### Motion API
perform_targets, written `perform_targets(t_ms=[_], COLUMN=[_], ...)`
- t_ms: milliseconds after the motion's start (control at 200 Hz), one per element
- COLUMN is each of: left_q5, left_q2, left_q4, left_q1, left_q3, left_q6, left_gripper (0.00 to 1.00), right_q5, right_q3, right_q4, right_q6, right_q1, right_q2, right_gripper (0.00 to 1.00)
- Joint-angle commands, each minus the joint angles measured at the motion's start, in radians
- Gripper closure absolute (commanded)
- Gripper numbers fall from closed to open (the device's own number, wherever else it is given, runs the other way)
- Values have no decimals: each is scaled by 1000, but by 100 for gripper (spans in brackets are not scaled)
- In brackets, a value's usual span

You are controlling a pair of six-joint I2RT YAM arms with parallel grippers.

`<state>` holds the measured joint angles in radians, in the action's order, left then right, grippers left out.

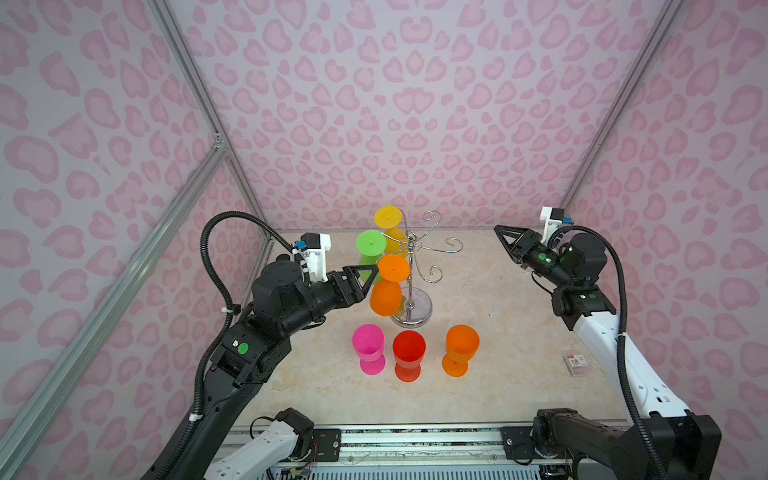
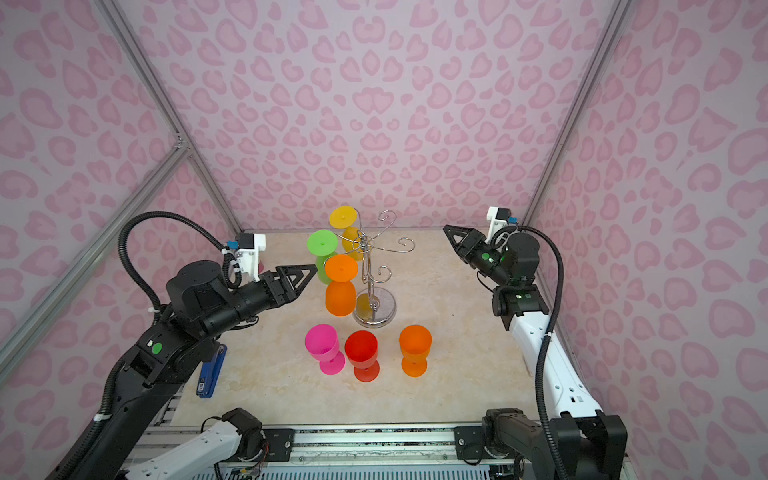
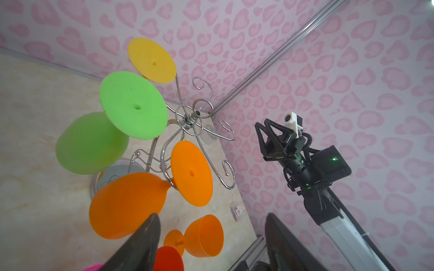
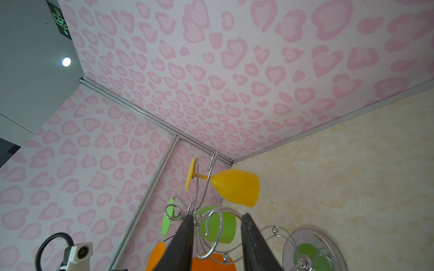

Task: Take the wine glass off the wine glass rack
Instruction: 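Raise the left gripper toward the lower orange glass hanging on the rack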

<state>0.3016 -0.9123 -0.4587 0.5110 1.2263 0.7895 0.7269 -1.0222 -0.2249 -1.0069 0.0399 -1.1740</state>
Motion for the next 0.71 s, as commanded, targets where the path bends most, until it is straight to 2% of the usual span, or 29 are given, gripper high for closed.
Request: perform_targets(t_ms=[0,110,380,700], left_q5=[168,201,204,232], left_q2=[-28,-49,-40,-82], left_q4=[134,143,95,178], left_q1=[-14,-14,-20,-20], left_q3=[-15,-29,-66,-102], left_q6=[120,149,176,245], left_gripper=[27,27,28,32], right_q5=[-1,0,9,12], right_q3=[7,11,21,36], right_q4=[-8,-11,-27,-60], right_q6=[25,25,16,-8], right_q1=[-4,-10,-21,-22], right_q2=[11,15,15,11], right_gripper=[65,65,65,65])
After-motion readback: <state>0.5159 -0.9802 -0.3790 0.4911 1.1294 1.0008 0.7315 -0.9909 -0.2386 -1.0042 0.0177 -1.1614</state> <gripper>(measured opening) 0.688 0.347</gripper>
